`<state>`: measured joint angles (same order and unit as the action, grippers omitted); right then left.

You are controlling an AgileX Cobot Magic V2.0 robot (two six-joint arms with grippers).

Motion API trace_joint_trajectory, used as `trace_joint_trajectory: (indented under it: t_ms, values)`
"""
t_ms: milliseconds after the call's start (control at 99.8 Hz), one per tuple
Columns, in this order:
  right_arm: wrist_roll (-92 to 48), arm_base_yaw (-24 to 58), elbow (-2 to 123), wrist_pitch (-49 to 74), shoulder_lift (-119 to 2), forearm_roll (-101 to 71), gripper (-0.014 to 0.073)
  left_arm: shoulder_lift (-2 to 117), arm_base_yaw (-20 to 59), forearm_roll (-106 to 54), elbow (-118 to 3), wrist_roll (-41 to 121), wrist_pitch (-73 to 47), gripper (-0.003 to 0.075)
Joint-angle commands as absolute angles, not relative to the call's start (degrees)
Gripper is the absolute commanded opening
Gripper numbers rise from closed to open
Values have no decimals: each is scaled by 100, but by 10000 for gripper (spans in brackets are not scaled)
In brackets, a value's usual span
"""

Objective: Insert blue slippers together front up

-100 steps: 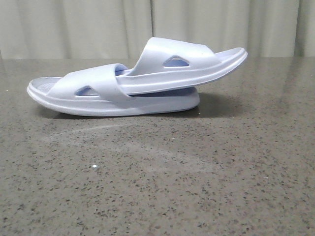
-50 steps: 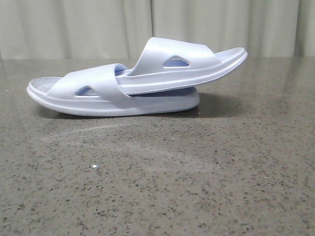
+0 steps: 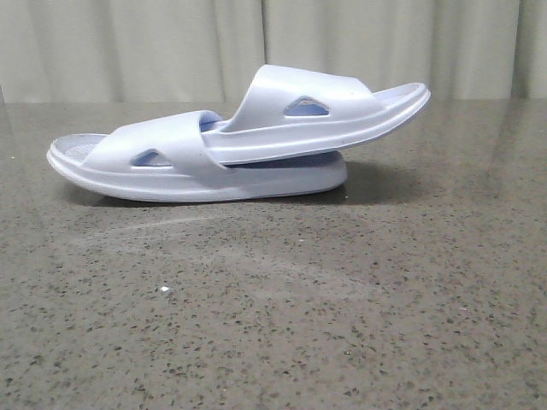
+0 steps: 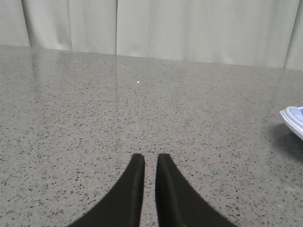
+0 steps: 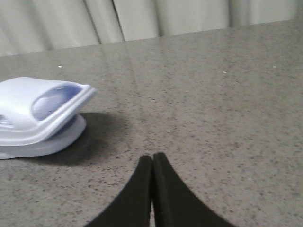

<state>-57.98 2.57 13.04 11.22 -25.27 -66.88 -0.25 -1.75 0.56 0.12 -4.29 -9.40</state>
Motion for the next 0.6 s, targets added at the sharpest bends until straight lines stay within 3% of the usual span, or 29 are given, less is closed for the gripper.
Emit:
trace_joint_trajectory:
  t_ms: [0,90,190,351,591]
  values:
    - [-3959,259,1436,670,-2542,-4916,-79,-190,-185,0,66,-428,-520,15]
    - [-1642,259,1425,633,-2542,-2437,-79,-190,-185,0,66,-428,-520,15]
    - [-433,259,1316,453,-2529,-918,-79,-190,-185,0,66,-428,-520,15]
    - [-400,259,653,-442,-1946,-783,-79,-190,-185,0,66,-428,-520,15]
    - [-400,259,-179,-470,-509,-517,-79,-190,-185,0,66,-428,-520,15]
